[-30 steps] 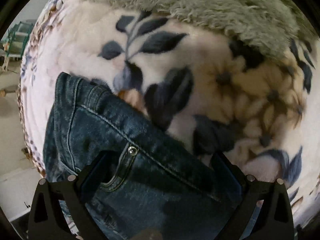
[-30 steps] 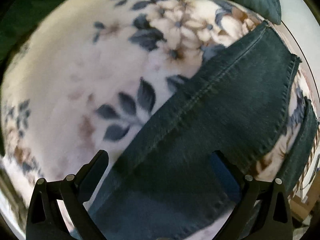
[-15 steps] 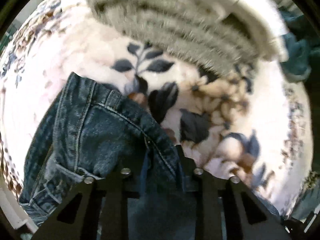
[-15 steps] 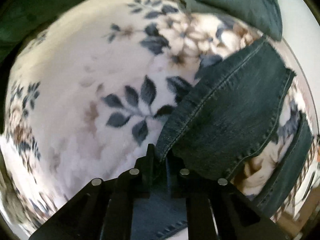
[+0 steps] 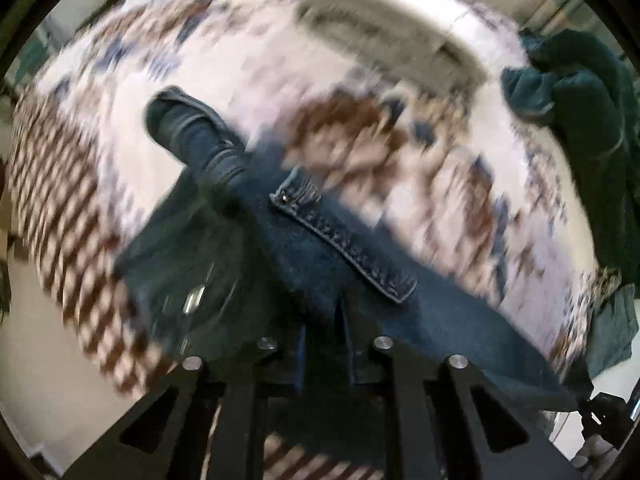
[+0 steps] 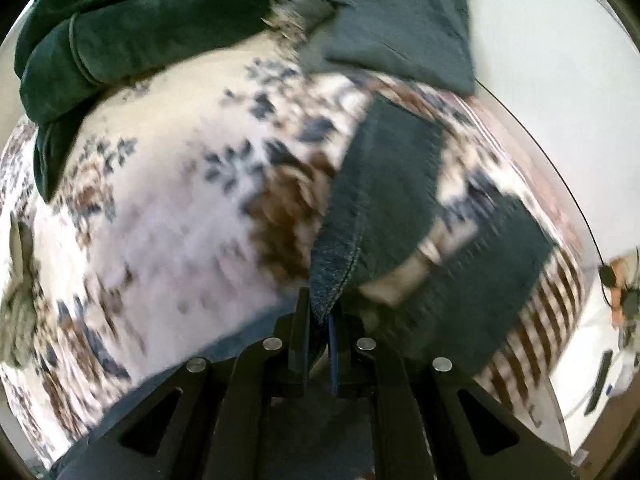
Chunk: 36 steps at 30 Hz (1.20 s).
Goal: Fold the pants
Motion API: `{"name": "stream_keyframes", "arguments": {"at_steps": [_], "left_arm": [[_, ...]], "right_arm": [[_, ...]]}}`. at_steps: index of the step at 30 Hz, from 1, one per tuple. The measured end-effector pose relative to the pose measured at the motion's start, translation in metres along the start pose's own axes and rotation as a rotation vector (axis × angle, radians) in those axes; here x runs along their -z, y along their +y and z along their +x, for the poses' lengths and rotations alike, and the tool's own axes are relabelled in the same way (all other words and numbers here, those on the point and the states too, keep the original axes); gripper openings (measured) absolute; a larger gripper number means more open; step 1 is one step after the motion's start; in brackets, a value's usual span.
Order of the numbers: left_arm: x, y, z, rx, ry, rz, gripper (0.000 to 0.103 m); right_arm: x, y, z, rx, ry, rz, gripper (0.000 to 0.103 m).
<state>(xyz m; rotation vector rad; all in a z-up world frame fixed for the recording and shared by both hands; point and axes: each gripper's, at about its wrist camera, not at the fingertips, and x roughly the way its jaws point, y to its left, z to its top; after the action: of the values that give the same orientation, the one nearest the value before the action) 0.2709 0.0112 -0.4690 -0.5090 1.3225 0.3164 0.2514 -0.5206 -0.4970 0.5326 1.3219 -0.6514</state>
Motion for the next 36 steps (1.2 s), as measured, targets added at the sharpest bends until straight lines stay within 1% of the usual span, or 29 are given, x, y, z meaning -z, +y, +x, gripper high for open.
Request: {"name": "stream_keyframes", "arguments": {"at_steps": [2, 5, 7, 8, 9, 10, 11, 12, 13, 14, 15, 16, 17, 18, 19, 20, 23, 25, 26, 28, 29, 31, 32, 33, 34, 35, 36], "left_arm": [[0.020, 0.013, 0.014, 0.003, 0.044, -0.013, 0.011], [0.033, 0.022, 0.034, -0.003, 0.056, 0.007, 0.011], [0.039, 0.028, 0.038, 0.008, 0.059, 0.019, 0.012], [0.038, 0.027, 0.038, 0.017, 0.059, 0.040, 0.012], [0.039, 0.029, 0.036, 0.025, 0.054, 0.045, 0.015], [0.039, 0.032, 0.032, 0.038, 0.054, 0.042, 0.015], [0.039, 0.035, 0.025, 0.053, 0.061, 0.032, 0.016], [0.040, 0.039, 0.018, 0.064, 0.067, 0.020, 0.017], [0.042, 0.043, 0.011, 0.075, 0.069, 0.004, 0.023], [0.044, 0.053, -0.002, 0.097, 0.062, -0.026, 0.028], [0.044, 0.059, -0.010, 0.107, 0.052, -0.049, 0.037], [0.044, 0.065, -0.017, 0.116, 0.042, -0.073, 0.047], [0.042, 0.071, -0.023, 0.116, 0.029, -0.098, 0.054], [0.039, 0.077, -0.025, 0.112, 0.015, -0.125, 0.067], [0.035, 0.083, -0.025, 0.104, 0.002, -0.154, 0.070], [0.029, 0.091, -0.019, 0.090, -0.003, -0.189, 0.070], [0.013, 0.105, 0.005, 0.071, 0.024, -0.267, 0.070], [0.003, 0.113, 0.028, 0.055, 0.045, -0.308, 0.070], [-0.001, 0.117, 0.044, 0.039, 0.071, -0.328, 0.070], [-0.006, 0.124, 0.059, 0.044, 0.098, -0.365, 0.068], [-0.009, 0.129, 0.063, 0.046, 0.085, -0.387, 0.065], [-0.009, 0.134, 0.063, 0.066, 0.067, -0.429, 0.050], [-0.007, 0.135, 0.060, 0.064, 0.049, -0.439, 0.045], [-0.005, 0.135, 0.056, 0.065, 0.027, -0.429, 0.037], [-0.002, 0.133, 0.051, 0.064, -0.002, -0.405, 0.031], [0.001, 0.129, 0.045, 0.058, -0.029, -0.376, 0.029], [0.002, 0.126, 0.041, 0.054, -0.050, -0.349, 0.024]], "right_arm": [[0.019, -0.017, 0.005, 0.030, 0.013, -0.014, 0.007], [0.047, -0.034, 0.014, 0.080, 0.023, -0.049, 0.007], [0.060, -0.038, 0.023, 0.117, 0.020, -0.090, 0.007], [0.067, -0.040, 0.029, 0.128, 0.037, -0.110, 0.007], [0.071, -0.041, 0.036, 0.137, 0.067, -0.129, 0.007], [0.074, -0.045, 0.040, 0.142, 0.093, -0.131, 0.008], [0.076, -0.049, 0.044, 0.127, 0.121, -0.129, 0.009], [0.076, -0.050, 0.045, 0.108, 0.143, -0.126, 0.016], [0.077, -0.056, 0.042, 0.090, 0.162, -0.111, 0.022], [0.076, -0.059, 0.038, 0.080, 0.167, -0.094, 0.037], [0.076, -0.063, 0.033, 0.060, 0.173, -0.070, 0.050], [0.076, -0.069, 0.025, 0.027, 0.176, -0.037, 0.055], [0.077, -0.071, 0.020, 0.009, 0.174, -0.019, 0.062], [0.077, -0.072, 0.014, -0.016, 0.170, -0.001, 0.063], [0.078, -0.071, 0.009, -0.045, 0.166, 0.010, 0.063], [0.077, -0.068, 0.005, -0.069, 0.165, 0.019, 0.063], [0.080, -0.051, 0.010, -0.133, 0.195, 0.051, 0.063], [0.085, -0.038, 0.020, -0.160, 0.241, 0.084, 0.063], [0.089, -0.034, 0.028, -0.166, 0.270, 0.114, 0.063], [0.099, -0.027, 0.043, -0.159, 0.326, 0.143, 0.063], [0.104, -0.024, 0.052, -0.151, 0.361, 0.154, 0.064], [0.118, -0.018, 0.067, -0.134, 0.427, 0.165, 0.063], [0.123, -0.016, 0.072, -0.137, 0.441, 0.168, 0.060], [0.129, -0.012, 0.074, -0.165, 0.444, 0.179, 0.044], [0.133, -0.009, 0.075, -0.174, 0.441, 0.180, 0.034], [0.136, -0.005, 0.074, -0.174, 0.433, 0.171, 0.015], [0.139, 0.001, 0.070, -0.159, 0.412, 0.149, 0.010]]}}
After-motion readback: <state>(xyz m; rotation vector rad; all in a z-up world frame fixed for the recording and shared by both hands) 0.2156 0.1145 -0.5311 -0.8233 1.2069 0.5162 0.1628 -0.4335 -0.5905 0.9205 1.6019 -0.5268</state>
